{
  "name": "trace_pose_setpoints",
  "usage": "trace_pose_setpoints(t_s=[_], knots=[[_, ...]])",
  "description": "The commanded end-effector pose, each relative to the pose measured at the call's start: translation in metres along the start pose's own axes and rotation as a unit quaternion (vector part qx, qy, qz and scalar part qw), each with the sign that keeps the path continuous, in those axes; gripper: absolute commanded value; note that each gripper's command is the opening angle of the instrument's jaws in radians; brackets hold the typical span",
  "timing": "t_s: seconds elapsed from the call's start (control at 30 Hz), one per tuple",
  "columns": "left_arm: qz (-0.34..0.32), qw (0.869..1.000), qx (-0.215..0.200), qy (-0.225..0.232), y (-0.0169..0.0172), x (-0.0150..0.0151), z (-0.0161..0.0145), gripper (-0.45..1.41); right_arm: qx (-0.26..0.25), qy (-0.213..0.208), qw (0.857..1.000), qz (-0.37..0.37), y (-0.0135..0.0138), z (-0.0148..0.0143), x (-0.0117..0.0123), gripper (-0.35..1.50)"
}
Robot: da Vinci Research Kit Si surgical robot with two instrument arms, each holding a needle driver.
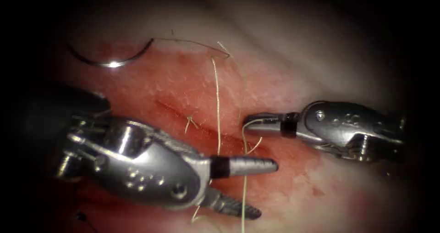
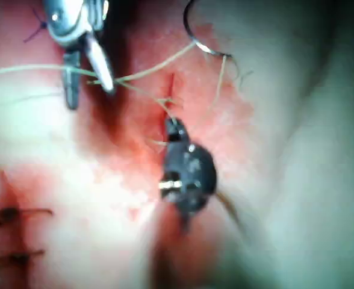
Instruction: Wound Closure
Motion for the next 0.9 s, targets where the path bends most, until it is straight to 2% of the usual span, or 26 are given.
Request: trace_pose_setpoints(t_s=[0.03,0.43,0.53,0.9], knots=[[0.016,1.0,-0.001,0.013,0.0005,-0.0003,0.0007,0.79,0.003,0.001,1.0,0.007,0.0007,0.0011,-0.0007,-0.35],[0.055,0.997,-0.01,0.048,0.001,-0.0001,0.0006,0.74,0.007,-0.007,1.0,0.016,0.002,0.0017,-0.0023,-0.35],[0.054,0.997,-0.007,0.053,0.0008,0.0,0.0005,0.62,0.007,-0.007,1.0,0.016,0.0019,0.0017,-0.0024,-0.35],[0.05,0.996,-0.012,0.069,0.0006,0.0011,-0.0002,0.51,0.005,-0.011,1.0,0.017,0.0025,0.0019,-0.0026,-0.35]])
